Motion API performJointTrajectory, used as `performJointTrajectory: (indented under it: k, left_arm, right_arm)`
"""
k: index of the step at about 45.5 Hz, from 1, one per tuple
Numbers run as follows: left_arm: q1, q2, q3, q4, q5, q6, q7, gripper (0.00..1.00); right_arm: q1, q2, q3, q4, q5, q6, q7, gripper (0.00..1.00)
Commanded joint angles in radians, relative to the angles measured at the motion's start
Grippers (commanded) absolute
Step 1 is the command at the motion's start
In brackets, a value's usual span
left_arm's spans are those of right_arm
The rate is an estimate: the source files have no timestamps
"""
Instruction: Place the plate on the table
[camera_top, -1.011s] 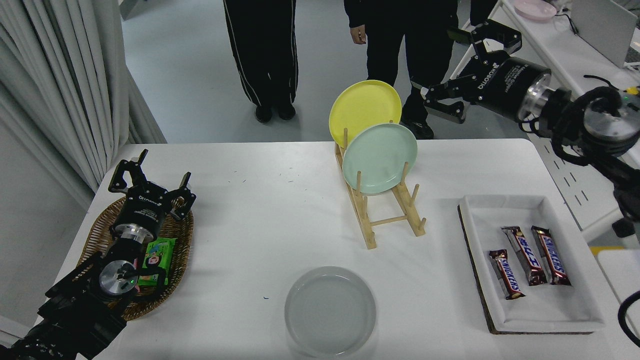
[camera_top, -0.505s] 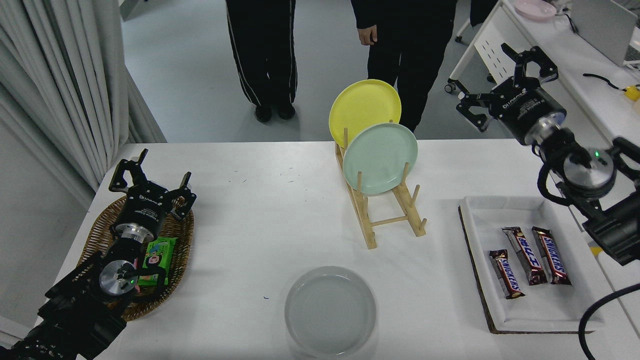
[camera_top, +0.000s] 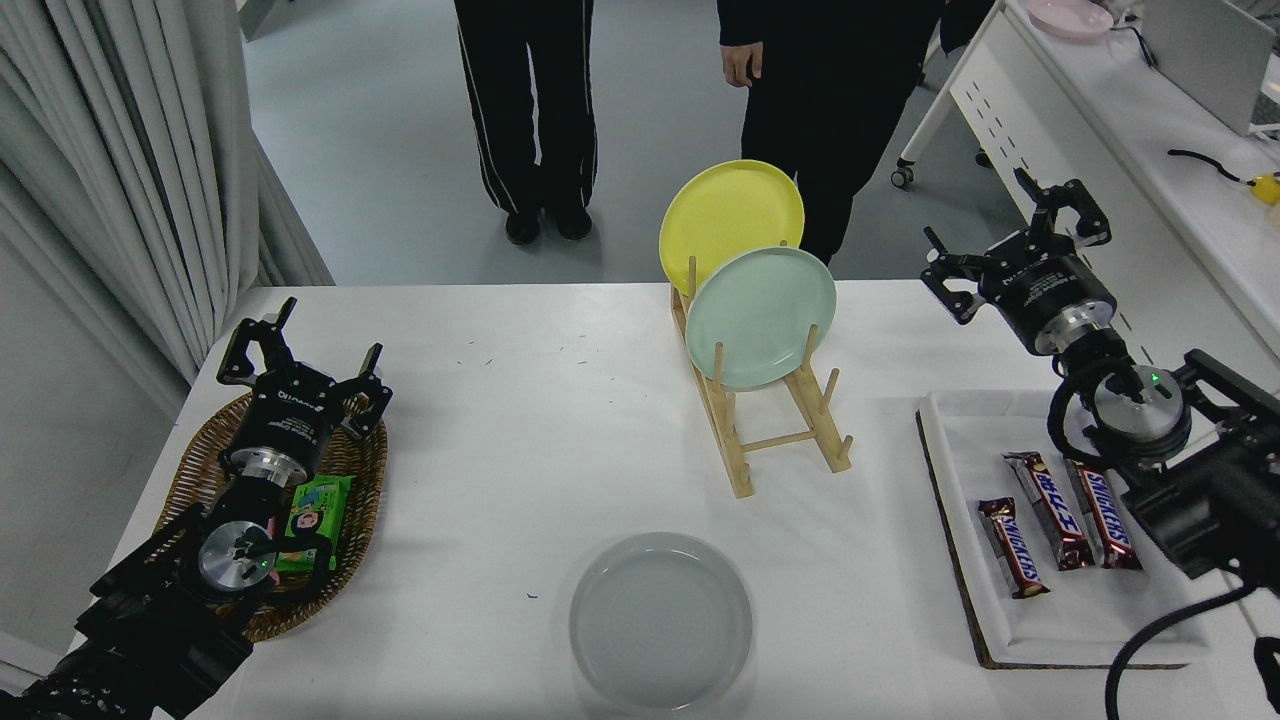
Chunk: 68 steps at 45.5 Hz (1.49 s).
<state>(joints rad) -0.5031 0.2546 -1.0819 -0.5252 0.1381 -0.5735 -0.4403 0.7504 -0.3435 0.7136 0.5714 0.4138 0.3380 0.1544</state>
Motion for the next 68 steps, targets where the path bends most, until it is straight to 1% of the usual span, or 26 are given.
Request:
performJointTrajectory:
  k: [1, 18, 22, 26, 31, 38, 43, 51, 57, 59, 68]
  left_arm:
    - [0.000, 0.000, 0.000, 0.001, 0.000, 0.000, 0.000, 1.00]
    - [0.000, 0.000, 0.000, 0.001, 0.000, 0.000, 0.000, 1.00]
    - [0.000, 0.000, 0.000, 0.001, 0.000, 0.000, 0.000, 1.00]
    - [0.000, 0.000, 0.000, 0.001, 0.000, 0.001, 0.000, 1.00]
    - [0.000, 0.000, 0.000, 0.001, 0.000, 0.000, 0.000, 1.00]
    - [0.000, 0.000, 0.000, -0.001, 0.000, 0.000, 0.000, 1.00]
    - [0.000, 0.000, 0.000, -0.001, 0.000, 0.000, 0.000, 1.00]
    - [0.000, 0.000, 0.000, -0.001, 0.000, 0.001, 0.000, 1.00]
    - [0.000, 0.000, 0.000, 0.001, 0.000, 0.000, 0.000, 1.00]
    - [0.000, 0.000, 0.000, -0.001, 0.000, 0.000, 0.000, 1.00]
    - [0.000, 0.000, 0.000, 0.001, 0.000, 0.000, 0.000, 1.00]
  right_arm:
    - [-0.065, 0.040, 0.073, -0.062, -0.004, 0.001, 0.004, 0.99]
    - [-0.097, 0.040, 0.090, -0.058, -0.007, -0.001, 0.005, 0.99]
    - [-0.097, 0.057, 0.113, -0.064, -0.007, -0.031, 0.005, 0.99]
    - [-0.091, 0.077, 0.116, -0.058, -0.007, -0.102, 0.008, 0.99]
    - [-0.086, 0.092, 0.115, -0.038, -0.023, -0.157, 0.022, 0.99]
    - [-0.120, 0.086, 0.142, 0.056, -0.078, -0.211, 0.037, 0.99]
    - [-0.135, 0.087, 0.193, 0.071, -0.115, -0.228, 0.037, 0.99]
    - [-0.132, 0.087, 0.201, 0.071, -0.129, -0.197, 0.037, 0.99]
    - [-0.129, 0.089, 0.199, 0.068, -0.190, -0.076, 0.037, 0.99]
    - [-0.126, 0.090, 0.201, 0.062, -0.201, -0.057, 0.037, 0.99]
    - [-0.121, 0.090, 0.191, 0.058, -0.204, -0.057, 0.037, 0.99]
